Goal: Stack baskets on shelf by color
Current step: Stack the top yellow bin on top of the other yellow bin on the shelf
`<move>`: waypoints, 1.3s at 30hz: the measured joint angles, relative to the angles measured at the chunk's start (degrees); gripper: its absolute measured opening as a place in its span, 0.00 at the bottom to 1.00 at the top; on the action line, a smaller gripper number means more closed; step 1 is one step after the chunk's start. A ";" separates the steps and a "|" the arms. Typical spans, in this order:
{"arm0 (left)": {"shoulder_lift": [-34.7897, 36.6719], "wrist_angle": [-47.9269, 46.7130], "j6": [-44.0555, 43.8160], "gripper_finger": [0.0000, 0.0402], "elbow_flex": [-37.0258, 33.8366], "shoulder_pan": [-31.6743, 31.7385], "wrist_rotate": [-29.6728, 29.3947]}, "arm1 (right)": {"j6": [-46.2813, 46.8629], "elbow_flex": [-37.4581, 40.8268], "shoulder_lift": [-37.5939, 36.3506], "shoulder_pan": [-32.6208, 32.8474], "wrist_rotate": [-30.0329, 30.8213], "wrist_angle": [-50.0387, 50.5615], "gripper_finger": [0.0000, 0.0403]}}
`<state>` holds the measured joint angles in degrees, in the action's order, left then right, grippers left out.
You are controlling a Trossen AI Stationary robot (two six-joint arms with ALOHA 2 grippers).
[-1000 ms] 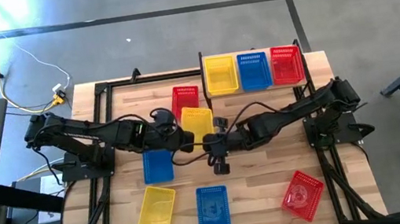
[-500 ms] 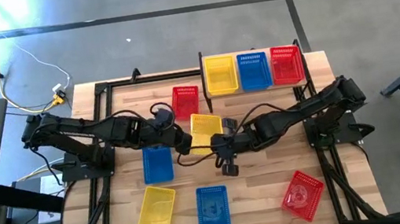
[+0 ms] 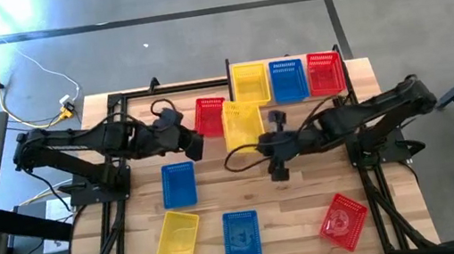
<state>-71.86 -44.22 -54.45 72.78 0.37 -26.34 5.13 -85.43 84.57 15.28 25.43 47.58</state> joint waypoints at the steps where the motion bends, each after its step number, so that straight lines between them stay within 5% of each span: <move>1: 0.17 0.40 0.37 0.30 0.01 0.19 -0.06 | -1.55 0.00 -0.86 -0.46 0.61 0.46 0.00; 16: 1.76 1.17 3.90 0.30 -0.05 4.41 0.14 | -25.90 0.00 -7.18 -15.97 4.92 3.71 0.00; 26: 1.71 1.13 6.26 0.30 -0.05 7.18 0.14 | -28.09 0.02 -2.88 -26.01 -5.18 6.88 0.00; 39: 1.71 0.97 7.75 0.30 -0.03 10.62 0.80 | -29.65 0.02 3.39 -29.24 -4.67 7.03 0.00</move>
<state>-70.15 -43.24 -46.70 72.75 10.98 -25.54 -24.52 -85.41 87.96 -13.96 20.76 54.61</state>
